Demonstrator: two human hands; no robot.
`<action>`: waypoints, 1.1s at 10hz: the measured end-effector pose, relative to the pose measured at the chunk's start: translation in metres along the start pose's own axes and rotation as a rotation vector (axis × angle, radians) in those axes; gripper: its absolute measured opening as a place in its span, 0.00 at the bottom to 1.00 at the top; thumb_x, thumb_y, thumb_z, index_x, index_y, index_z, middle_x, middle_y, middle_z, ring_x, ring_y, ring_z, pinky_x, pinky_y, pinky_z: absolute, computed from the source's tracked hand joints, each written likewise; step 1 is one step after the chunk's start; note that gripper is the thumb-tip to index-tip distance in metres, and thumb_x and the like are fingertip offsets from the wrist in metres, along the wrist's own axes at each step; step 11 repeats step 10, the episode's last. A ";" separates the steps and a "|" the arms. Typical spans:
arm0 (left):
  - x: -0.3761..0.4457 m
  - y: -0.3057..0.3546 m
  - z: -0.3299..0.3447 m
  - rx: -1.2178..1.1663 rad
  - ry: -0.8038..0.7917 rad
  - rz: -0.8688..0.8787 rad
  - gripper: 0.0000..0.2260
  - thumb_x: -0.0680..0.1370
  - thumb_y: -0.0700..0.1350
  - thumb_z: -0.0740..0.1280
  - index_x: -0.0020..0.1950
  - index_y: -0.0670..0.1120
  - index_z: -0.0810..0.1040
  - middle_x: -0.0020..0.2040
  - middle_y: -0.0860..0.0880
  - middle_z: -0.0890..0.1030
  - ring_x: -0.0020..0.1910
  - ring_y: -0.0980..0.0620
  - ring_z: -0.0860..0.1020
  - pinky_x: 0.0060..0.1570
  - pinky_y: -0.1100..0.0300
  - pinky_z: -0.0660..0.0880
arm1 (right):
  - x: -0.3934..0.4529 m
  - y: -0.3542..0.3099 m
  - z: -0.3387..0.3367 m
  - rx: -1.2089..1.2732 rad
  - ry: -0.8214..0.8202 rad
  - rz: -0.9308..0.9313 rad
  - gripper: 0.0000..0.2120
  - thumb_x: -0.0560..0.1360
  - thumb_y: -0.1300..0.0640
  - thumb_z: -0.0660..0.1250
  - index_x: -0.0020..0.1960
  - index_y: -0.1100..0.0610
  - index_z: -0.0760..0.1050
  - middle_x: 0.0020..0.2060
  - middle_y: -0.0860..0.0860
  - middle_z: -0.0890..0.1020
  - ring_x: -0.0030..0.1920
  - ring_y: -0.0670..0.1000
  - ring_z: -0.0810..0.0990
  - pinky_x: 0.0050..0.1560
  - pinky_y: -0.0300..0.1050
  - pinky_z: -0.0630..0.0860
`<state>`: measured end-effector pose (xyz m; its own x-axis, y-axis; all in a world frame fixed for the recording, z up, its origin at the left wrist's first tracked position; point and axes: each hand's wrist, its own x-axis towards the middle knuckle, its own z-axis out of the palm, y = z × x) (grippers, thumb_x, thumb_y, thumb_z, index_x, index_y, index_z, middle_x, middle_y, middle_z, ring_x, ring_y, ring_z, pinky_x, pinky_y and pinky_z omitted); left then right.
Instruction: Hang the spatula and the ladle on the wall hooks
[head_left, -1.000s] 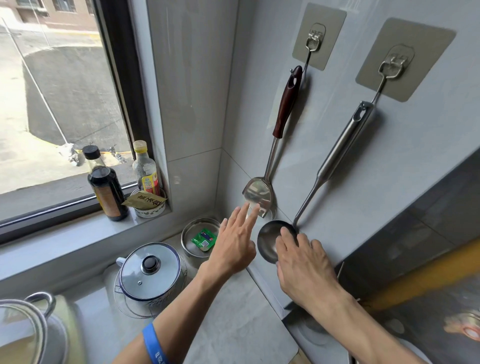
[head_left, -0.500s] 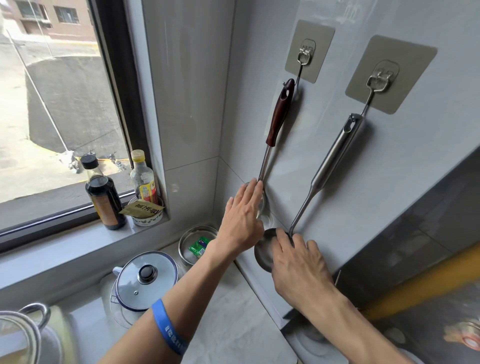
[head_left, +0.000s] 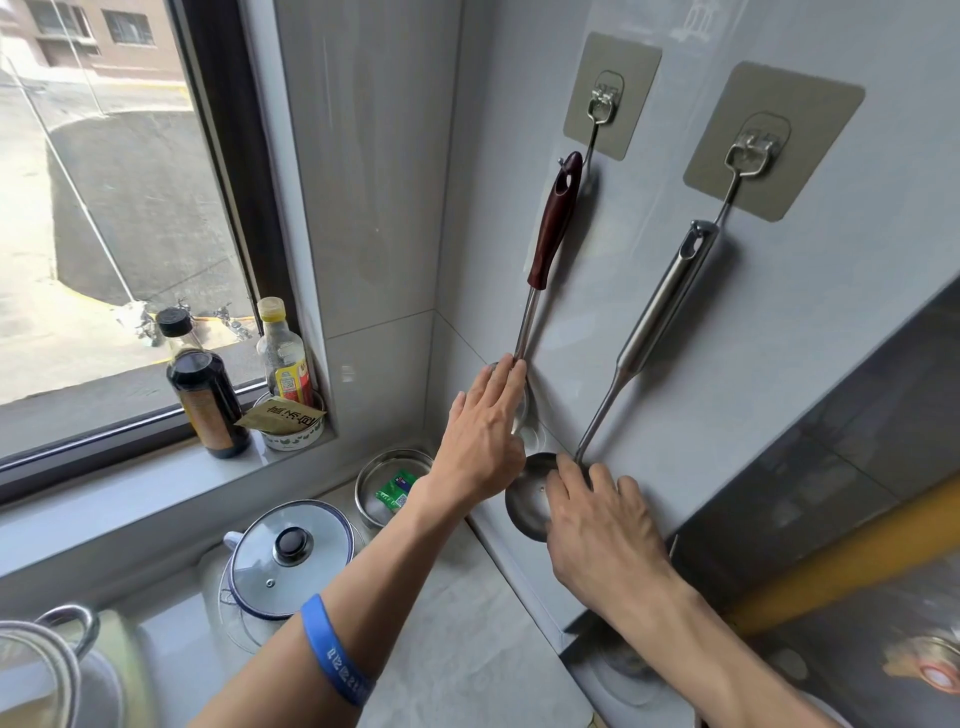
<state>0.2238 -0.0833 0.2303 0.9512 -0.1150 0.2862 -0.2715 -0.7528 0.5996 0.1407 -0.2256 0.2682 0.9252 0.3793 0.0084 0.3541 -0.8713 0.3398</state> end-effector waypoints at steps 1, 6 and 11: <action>0.000 0.000 0.000 0.001 -0.003 -0.001 0.39 0.69 0.35 0.59 0.78 0.48 0.50 0.80 0.49 0.52 0.78 0.48 0.50 0.73 0.39 0.59 | -0.001 0.002 -0.001 0.004 -0.003 0.019 0.15 0.67 0.61 0.66 0.53 0.61 0.77 0.58 0.58 0.79 0.43 0.59 0.77 0.38 0.52 0.71; -0.001 -0.002 -0.002 0.015 -0.013 0.008 0.39 0.68 0.35 0.59 0.78 0.50 0.50 0.80 0.49 0.52 0.78 0.48 0.50 0.73 0.38 0.59 | -0.004 0.003 0.003 0.009 0.000 -0.008 0.17 0.71 0.57 0.64 0.59 0.59 0.74 0.66 0.58 0.74 0.47 0.59 0.76 0.41 0.53 0.71; -0.008 0.001 -0.005 0.013 -0.023 0.009 0.39 0.68 0.34 0.60 0.78 0.49 0.51 0.80 0.48 0.53 0.78 0.48 0.51 0.72 0.39 0.60 | -0.039 -0.001 0.009 0.197 0.034 -0.076 0.18 0.72 0.51 0.66 0.60 0.57 0.74 0.67 0.55 0.75 0.47 0.58 0.78 0.43 0.53 0.76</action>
